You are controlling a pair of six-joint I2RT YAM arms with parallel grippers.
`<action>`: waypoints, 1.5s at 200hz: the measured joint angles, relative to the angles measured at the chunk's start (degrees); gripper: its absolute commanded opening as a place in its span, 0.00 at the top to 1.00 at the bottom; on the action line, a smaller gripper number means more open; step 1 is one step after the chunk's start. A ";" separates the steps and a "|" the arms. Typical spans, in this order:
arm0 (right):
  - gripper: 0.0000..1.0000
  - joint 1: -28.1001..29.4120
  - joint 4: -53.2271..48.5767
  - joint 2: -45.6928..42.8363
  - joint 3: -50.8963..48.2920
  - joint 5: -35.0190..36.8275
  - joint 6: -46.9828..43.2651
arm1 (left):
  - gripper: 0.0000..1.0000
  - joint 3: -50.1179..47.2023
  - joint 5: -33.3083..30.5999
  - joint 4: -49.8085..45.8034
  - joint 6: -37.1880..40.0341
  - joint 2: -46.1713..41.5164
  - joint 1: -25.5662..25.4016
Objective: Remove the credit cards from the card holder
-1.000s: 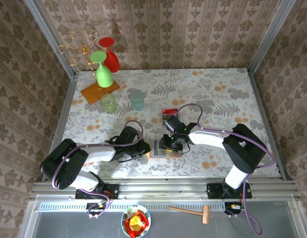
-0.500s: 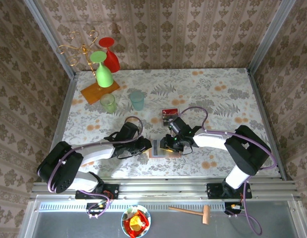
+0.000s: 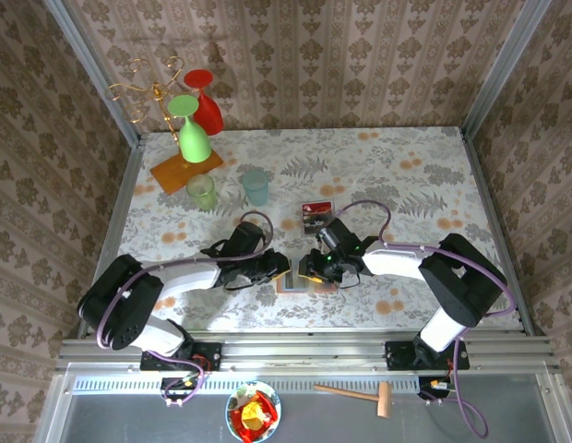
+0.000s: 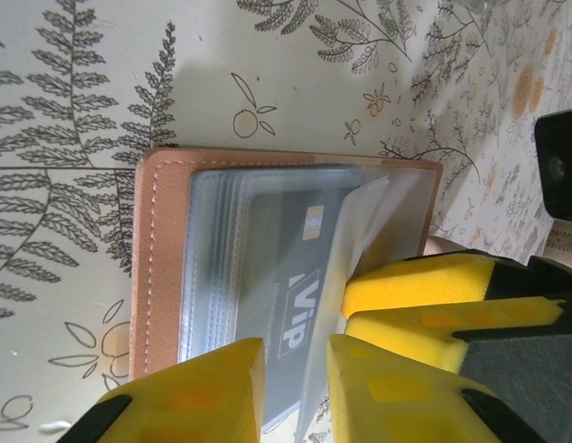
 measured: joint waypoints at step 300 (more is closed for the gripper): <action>0.57 -7.85 -11.41 -23.78 -3.48 6.08 -1.57 | 0.57 12.13 3.72 1.51 0.00 8.39 -4.24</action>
